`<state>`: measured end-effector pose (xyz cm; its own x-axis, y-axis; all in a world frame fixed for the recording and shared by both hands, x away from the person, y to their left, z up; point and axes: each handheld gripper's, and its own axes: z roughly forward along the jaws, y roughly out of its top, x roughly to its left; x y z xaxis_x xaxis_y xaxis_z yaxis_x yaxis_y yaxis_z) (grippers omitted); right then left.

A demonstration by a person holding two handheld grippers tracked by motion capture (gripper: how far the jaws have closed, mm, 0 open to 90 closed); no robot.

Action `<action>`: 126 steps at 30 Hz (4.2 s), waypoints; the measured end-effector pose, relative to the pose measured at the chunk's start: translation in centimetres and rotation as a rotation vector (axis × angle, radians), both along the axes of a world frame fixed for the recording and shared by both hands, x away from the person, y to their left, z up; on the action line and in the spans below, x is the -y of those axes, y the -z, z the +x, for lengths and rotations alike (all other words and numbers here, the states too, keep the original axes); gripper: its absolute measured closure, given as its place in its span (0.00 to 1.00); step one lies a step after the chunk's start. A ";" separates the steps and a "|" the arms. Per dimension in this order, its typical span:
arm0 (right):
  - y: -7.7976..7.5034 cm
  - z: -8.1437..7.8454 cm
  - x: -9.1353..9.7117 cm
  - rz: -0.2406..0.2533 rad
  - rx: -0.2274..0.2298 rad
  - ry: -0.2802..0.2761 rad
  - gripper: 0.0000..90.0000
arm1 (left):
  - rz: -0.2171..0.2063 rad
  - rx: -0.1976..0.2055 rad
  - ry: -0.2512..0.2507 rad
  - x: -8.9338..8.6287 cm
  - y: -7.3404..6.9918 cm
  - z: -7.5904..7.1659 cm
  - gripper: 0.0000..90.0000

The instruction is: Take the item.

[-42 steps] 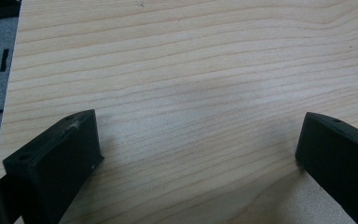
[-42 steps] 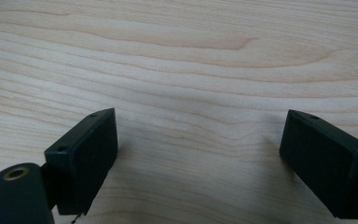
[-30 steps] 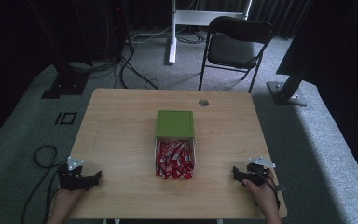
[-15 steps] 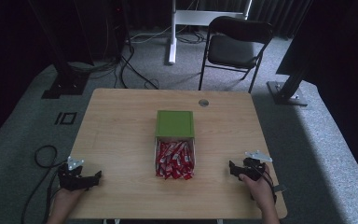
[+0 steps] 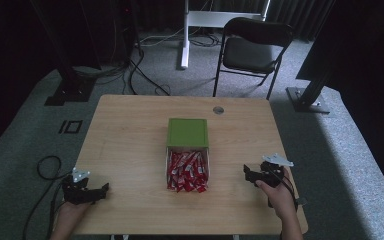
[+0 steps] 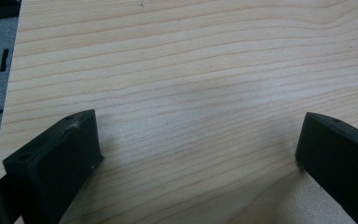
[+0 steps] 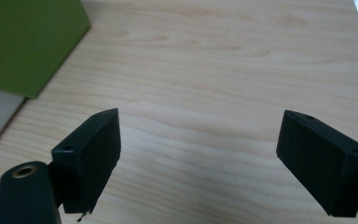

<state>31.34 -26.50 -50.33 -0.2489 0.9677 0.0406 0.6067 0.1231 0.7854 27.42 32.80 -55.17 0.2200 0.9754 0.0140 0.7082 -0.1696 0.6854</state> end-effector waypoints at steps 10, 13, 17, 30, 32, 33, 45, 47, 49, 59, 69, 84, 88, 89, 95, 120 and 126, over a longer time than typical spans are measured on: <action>-2.0 0.1 -1.3 0.012 0.043 -0.045 0.16 | 0.000 0.000 0.000 0.0 0.0 0.0 0.01; -2.7 0.1 -1.7 0.030 0.051 -0.066 0.16 | 0.000 0.000 0.001 0.0 0.0 0.0 0.01; -3.4 0.0 -2.5 0.031 0.061 -0.101 0.17 | 0.000 0.000 0.000 0.0 0.0 0.0 0.01; -5.1 0.4 -5.1 0.052 0.090 -0.184 0.17 | 0.000 0.000 0.001 0.0 0.0 0.0 0.01; -5.3 0.4 -5.5 0.052 0.095 -0.195 0.17 | 0.000 0.000 0.001 0.0 0.0 0.0 0.01; -5.4 0.4 -5.7 0.061 0.094 -0.203 0.17 | 0.000 0.000 0.001 0.0 0.0 0.0 0.01; -6.7 0.3 -8.6 0.082 0.114 -0.298 0.17 | -0.002 0.001 -0.001 0.0 0.0 0.0 0.01; -6.8 0.3 -9.1 0.073 0.118 -0.311 0.18 | -0.001 0.001 -0.001 0.0 0.0 0.0 0.01; -6.9 0.4 -9.7 0.073 0.119 -0.325 0.18 | -0.001 0.001 -0.001 0.0 0.0 0.0 0.01; -6.8 0.3 -12.6 0.066 0.117 -0.408 0.18 | -0.003 0.003 -0.002 0.0 0.0 0.0 0.01; -6.3 0.4 -15.1 0.071 0.100 -0.476 0.18 | -0.002 0.001 -0.001 0.0 0.0 0.0 0.01; -5.4 -0.1 -18.5 0.074 0.078 -0.564 0.18 | 0.000 0.001 0.002 0.0 0.0 0.0 0.01; -5.0 -0.2 -19.1 0.066 0.067 -0.577 0.18 | -0.002 0.001 0.001 0.0 0.0 0.0 0.01; -5.0 -0.2 -19.3 0.062 0.062 -0.577 0.21 | -0.002 0.001 0.001 0.0 0.0 0.0 0.01; -4.5 -0.1 -20.0 0.007 0.053 -0.581 0.37 | -0.002 0.001 0.002 0.0 0.0 0.0 0.01; -4.3 0.6 -20.1 -0.070 -0.033 -0.635 1.00 | -0.002 0.001 0.001 0.0 0.0 0.0 0.01; -4.3 1.2 -20.1 -0.078 -0.017 -0.607 0.86 | -0.002 0.001 0.002 0.0 0.0 0.0 0.01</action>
<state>32.57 -6.45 -46.00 -0.7569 0.6533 -0.0156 0.4227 0.5077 0.7507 27.43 32.82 -55.18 0.2214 0.9751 0.0124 0.7071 -0.1693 0.6866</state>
